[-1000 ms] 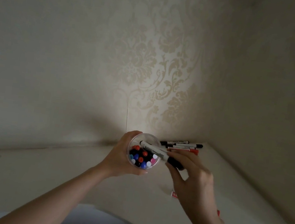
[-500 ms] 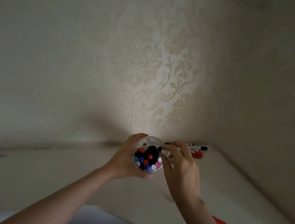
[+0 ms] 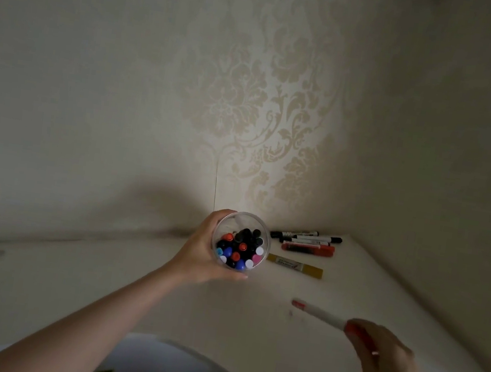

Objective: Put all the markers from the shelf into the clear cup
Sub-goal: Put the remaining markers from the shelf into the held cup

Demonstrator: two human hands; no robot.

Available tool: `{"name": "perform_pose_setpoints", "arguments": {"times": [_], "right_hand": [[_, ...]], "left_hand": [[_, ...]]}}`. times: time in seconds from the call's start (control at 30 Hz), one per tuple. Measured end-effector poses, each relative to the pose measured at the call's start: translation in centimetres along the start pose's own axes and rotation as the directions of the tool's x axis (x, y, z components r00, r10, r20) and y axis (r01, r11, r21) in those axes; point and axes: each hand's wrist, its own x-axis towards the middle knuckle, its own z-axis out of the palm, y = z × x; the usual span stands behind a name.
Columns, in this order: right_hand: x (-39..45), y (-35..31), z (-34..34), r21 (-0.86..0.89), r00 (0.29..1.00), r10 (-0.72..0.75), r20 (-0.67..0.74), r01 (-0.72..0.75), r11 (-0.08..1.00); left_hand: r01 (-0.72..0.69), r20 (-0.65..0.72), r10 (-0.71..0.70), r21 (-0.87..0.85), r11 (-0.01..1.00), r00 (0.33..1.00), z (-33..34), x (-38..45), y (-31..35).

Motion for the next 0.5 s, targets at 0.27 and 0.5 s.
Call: {"name": "perform_pose_setpoints", "arguments": {"times": [0.27,0.5], "right_hand": [[5.6,-11.7,-2.9,0.210,0.930,-0.232,-0.286,0.297,0.932],[9.7,-13.5,3.2,0.132,0.945,-0.294,-0.141,0.312,0.941]], "left_hand": [[-0.027,0.019,0.027,0.036,0.999,0.999,0.5,-0.5,0.5],[-0.069,0.025,0.067,0.077,0.995,0.997,0.8,-0.4,0.7]]}}
